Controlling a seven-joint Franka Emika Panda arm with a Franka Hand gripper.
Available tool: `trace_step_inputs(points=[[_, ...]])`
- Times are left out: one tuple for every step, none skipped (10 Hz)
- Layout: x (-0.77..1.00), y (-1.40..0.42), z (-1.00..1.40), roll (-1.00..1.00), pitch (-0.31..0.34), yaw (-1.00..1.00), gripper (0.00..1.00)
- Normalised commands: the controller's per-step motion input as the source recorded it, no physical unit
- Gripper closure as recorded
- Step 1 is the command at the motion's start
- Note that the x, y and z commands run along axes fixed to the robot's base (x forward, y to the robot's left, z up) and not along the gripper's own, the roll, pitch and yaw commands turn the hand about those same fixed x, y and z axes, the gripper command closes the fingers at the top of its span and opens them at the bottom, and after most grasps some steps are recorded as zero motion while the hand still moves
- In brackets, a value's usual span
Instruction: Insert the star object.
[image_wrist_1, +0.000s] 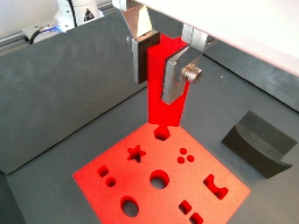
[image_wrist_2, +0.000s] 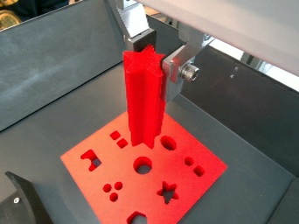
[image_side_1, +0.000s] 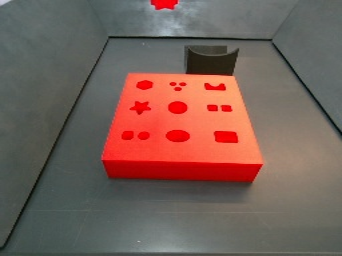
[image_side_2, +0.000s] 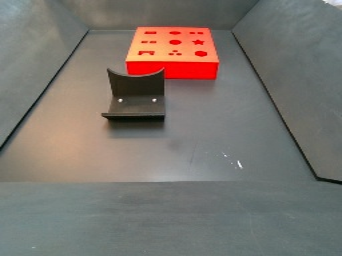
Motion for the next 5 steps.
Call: trace_step_inputs(points=[[0.27,-0.08,-0.29,0.0,-0.01,-0.08,1.0],[0.54,-0.13,-0.78,-0.11,0.057,-0.34,1.0],[0.27,-0.14,-0.44,-0.18,-0.07,-0.55,1.0],[0.25,-0.08,-0.42,-0.22,-0.06,-0.55,1.0],[0.16,0.0,-0.65,-0.14,0.0,-0.72,1.0]])
